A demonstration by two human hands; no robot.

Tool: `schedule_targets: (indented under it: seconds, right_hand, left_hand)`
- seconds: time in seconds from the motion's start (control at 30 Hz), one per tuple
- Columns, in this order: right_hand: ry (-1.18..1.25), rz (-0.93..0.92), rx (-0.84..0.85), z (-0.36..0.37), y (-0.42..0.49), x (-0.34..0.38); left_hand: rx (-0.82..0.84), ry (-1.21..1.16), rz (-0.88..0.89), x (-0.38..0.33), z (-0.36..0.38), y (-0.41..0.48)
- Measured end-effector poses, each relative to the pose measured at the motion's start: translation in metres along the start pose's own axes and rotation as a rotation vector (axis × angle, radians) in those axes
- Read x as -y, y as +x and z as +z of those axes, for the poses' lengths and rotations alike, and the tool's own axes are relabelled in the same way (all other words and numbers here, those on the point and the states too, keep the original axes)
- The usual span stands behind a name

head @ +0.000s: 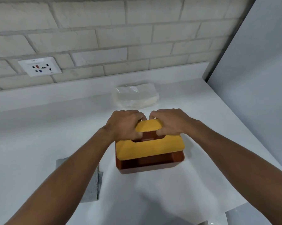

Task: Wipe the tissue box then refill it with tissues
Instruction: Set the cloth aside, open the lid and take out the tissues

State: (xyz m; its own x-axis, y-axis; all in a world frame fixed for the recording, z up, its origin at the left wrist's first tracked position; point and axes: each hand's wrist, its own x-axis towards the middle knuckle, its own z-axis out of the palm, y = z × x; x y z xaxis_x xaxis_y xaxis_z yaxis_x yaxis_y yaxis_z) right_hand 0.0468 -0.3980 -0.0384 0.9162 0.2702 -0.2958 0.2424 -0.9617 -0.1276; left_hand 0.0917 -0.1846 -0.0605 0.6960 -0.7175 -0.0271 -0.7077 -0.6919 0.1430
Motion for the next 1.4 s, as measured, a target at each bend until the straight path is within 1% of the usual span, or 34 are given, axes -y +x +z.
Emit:
schedule_targets:
  seconds: [0.07, 0.13, 0.2, 0.23, 0.3, 0.37, 0.4, 0.47, 0.5, 0.57, 0.63, 0.7, 0.77, 0.8, 0.93, 1.03, 1.1, 1.2, 1.3, 1.4]
  right_hand:
    - [0.083, 0.04, 0.03, -0.003, 0.003, -0.005]
    - [0.142, 0.057, 0.075, -0.008, 0.006, -0.008]
    - [0.284, 0.078, 0.097, -0.016, 0.01, -0.012]
    - [0.385, 0.102, 0.103, -0.02, 0.011, -0.015]
    - [0.554, 0.158, 0.139, -0.028, 0.014, -0.023]
    - [0.658, 0.208, 0.229, -0.032, 0.017, -0.032]
    - [0.688, 0.232, 0.266, -0.032, 0.019, -0.036]
    - [0.726, 0.272, 0.299, -0.028, 0.025, -0.042]
    - [0.745, 0.286, 0.307, -0.025, 0.028, -0.044]
    - [0.769, 0.3, 0.318, -0.021, 0.033, -0.045]
    - [0.81, 0.342, 0.309, -0.016, 0.036, -0.046]
    - [0.995, 0.414, 0.263, -0.012, 0.036, -0.049]
    - [1.21, 0.457, 0.172, -0.009, 0.032, -0.052]
    - [1.274, 0.471, 0.153, -0.008, 0.03, -0.053]
    - [1.384, 0.413, 0.228, -0.003, 0.026, -0.054]
    - [1.474, 0.391, 0.121, 0.004, 0.026, -0.054]
    - [1.437, 0.403, 0.066, 0.01, 0.028, -0.055]
    - [1.271, 0.445, 0.057, 0.021, 0.033, -0.055]
    - [1.123, 0.491, 0.063, 0.032, 0.038, -0.051]
    - [1.045, 0.523, -0.007, 0.045, 0.045, -0.052]
  left_hand:
    - [0.074, -0.038, -0.007, 0.005, -0.011, 0.002]
    - [0.181, -0.12, -0.057, 0.01, -0.019, 0.006]
    - [0.269, -0.315, -0.123, 0.018, -0.025, 0.011]
    - [0.287, -0.438, -0.147, 0.022, -0.029, 0.013]
    - [0.265, -0.67, -0.173, 0.027, -0.038, 0.013]
    - [0.192, -0.881, -0.166, 0.031, -0.047, 0.01]
    - [0.17, -0.955, -0.137, 0.032, -0.051, 0.008]
    - [0.197, -1.022, -0.034, 0.033, -0.055, 0.008]
    - [0.229, -1.011, 0.0, 0.031, -0.056, 0.01]
    - [0.256, -0.909, 0.001, 0.028, -0.054, 0.015]
    - [0.176, -0.807, 0.002, 0.03, -0.049, 0.02]
    - [0.082, -0.765, -0.034, 0.037, -0.046, 0.022]
    - [0.034, -0.794, -0.11, 0.047, -0.045, 0.022]
    - [0.021, -0.821, -0.145, 0.051, -0.043, 0.023]
    - [-0.002, -0.897, -0.239, 0.062, -0.032, 0.029]
    - [-0.034, -0.933, -0.351, 0.064, -0.014, 0.035]
    - [-0.094, -0.868, -0.427, 0.067, 0.0, 0.041]
    - [-0.129, -0.575, -0.469, 0.067, 0.016, 0.047]
    - [-0.07, -0.379, -0.441, 0.062, 0.03, 0.049]
    - [0.005, -0.335, -0.362, 0.06, 0.041, 0.051]
